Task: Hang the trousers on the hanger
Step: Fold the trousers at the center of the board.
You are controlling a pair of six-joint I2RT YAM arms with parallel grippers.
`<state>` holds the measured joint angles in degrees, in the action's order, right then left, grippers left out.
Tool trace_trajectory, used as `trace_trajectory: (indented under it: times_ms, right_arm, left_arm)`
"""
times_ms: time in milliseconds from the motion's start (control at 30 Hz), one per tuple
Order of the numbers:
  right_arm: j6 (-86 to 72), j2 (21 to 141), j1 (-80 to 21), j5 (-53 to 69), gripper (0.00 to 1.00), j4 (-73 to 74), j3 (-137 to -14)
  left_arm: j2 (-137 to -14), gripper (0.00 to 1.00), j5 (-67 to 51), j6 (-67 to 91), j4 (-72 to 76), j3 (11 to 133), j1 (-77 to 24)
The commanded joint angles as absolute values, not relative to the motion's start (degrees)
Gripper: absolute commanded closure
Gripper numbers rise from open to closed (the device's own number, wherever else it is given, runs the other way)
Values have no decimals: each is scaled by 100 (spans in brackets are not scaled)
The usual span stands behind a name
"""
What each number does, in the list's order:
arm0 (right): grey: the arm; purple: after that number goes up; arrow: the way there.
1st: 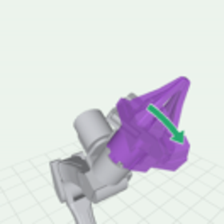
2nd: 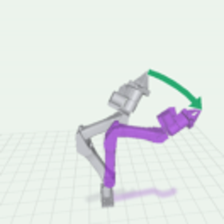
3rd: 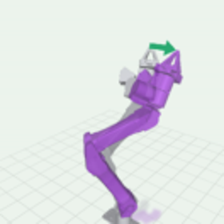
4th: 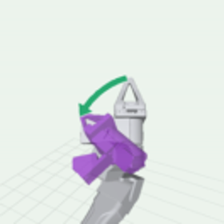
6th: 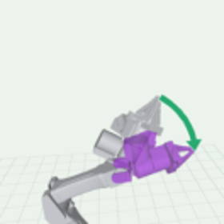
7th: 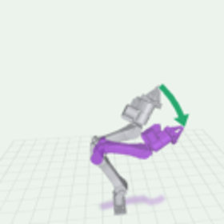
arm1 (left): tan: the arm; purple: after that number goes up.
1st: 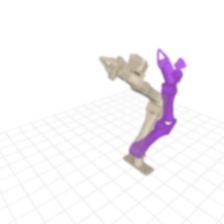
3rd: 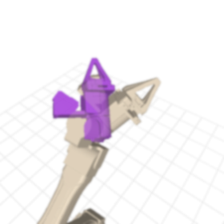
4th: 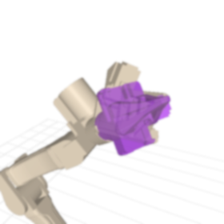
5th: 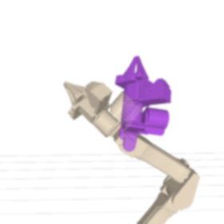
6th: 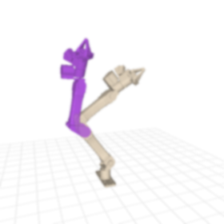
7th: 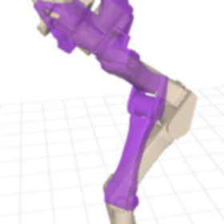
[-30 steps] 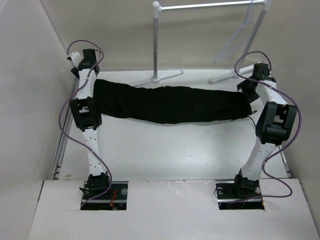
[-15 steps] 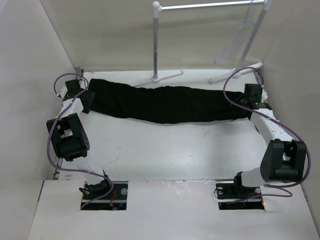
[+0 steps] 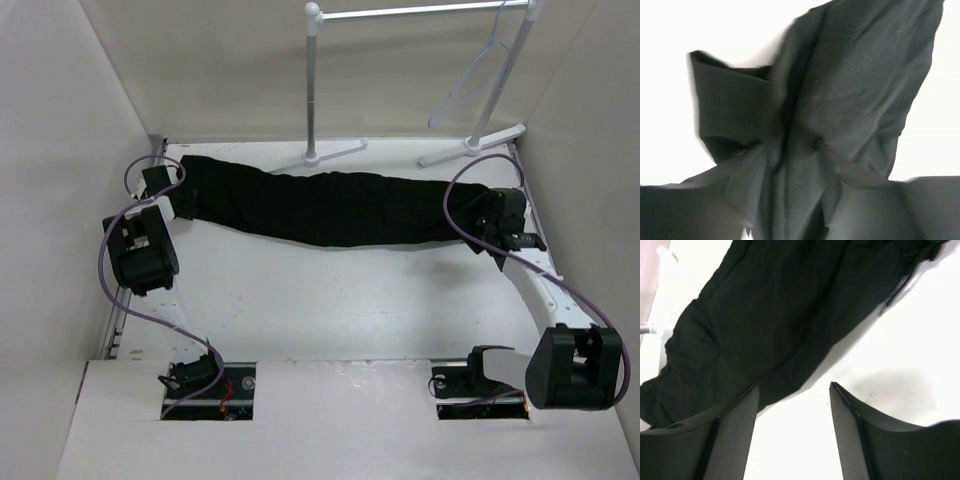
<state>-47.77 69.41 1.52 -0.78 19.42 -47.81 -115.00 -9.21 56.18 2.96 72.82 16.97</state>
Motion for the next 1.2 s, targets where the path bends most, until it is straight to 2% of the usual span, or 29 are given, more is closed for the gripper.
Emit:
trace_trajectory:
  times_ms: [0,67,133,400,633,667,700,767,800,867,900,1000,1167]
  right_arm:
    - [-4816,6820,451,-228,33,1845,-4553]
    - [-5026,7039,759,-255,32,1767,-4535]
    - [-5150,7415,1023,-272,29,1627,-4675]
    - [-5054,8770,1832,-70,17,1074,-5422]
    - [-5141,10027,1938,184,22,774,-6178]
    - [-5142,10176,1938,193,25,747,-6301]
    - [-5142,10352,1921,219,32,808,-6441]
    - [-5220,10607,1886,333,48,992,-6644]
    - [-5238,10626,1859,343,62,1028,-6679]
    - [-5256,10626,1859,325,65,1037,-6680]
    - [-5325,10408,1876,64,89,1159,-6549]
    - [-5282,9610,1973,-376,94,1327,-6014]
    - [-5502,8176,2351,-589,95,1608,-4889]
  left_arm:
    - [-11637,71,-616,5607,71,7409,1701]
    - [-11567,86,-484,5634,-52,7278,1745]
    - [-11339,91,-99,5625,-271,7068,1806]
    - [-10714,93,281,5397,-694,6706,1841]
    - [-10626,93,273,5265,-721,6522,1885]
    - [-10626,93,281,5265,-738,6513,1868]
    - [-10635,93,290,5256,-747,6504,1868]
    - [-10635,94,351,5238,-791,6460,1859]
    - [-10600,94,386,5256,-817,6408,1859]
    - [-10495,95,500,5238,-879,6302,1885]
    - [-10407,96,597,5221,-966,6223,1912]
    - [-10056,98,939,5177,-1308,5960,2113]
    - [-9028,99,1730,5177,-1985,5398,2009]
